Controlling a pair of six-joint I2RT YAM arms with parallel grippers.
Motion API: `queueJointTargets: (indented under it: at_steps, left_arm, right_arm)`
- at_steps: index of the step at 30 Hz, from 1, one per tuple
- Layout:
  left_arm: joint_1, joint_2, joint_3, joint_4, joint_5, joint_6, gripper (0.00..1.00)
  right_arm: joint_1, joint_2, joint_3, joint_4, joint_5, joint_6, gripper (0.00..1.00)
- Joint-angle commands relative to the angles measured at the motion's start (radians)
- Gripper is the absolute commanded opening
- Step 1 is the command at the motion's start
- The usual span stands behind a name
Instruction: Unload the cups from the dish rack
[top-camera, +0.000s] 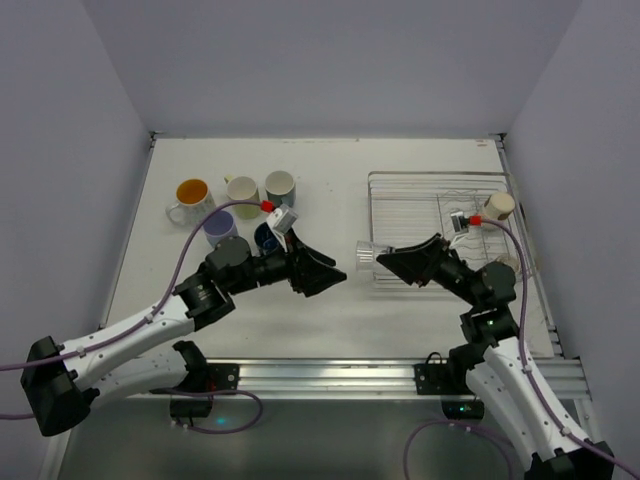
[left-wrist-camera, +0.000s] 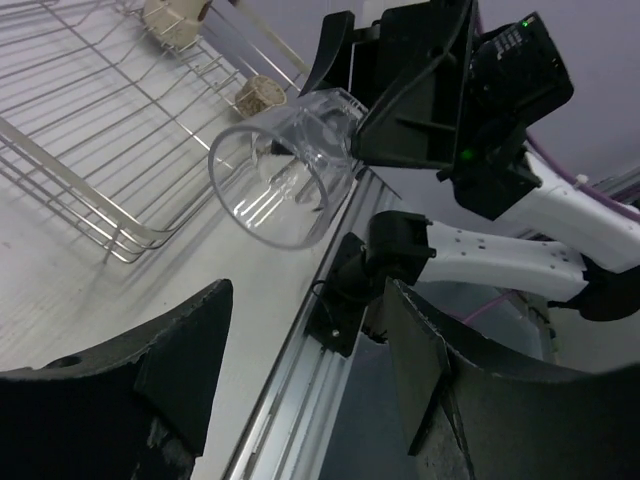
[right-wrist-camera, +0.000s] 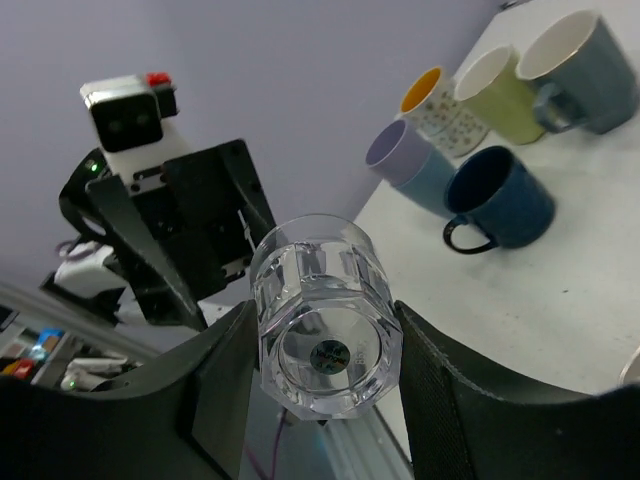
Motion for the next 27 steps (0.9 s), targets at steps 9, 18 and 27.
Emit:
queueJointTargets:
  at_steps: [9,18,27]
  left_arm:
    - [-0.012,0.068,-0.003,0.281,0.051,-0.172,0.57]
    - [-0.012,0.093,-0.007,0.277,0.058,-0.166,0.44]
    - [-0.012,-0.002,0.082,-0.160,-0.271,0.010,0.00]
  right_arm:
    - [0.197,0.145,-0.064,0.381,-0.031,0.120,0.25]
    - [0.299,0.286,-0.061,0.545,0.030,0.149,0.26]
    - [0.324,0.297,-0.095,0.512,0.115,0.119,0.93]
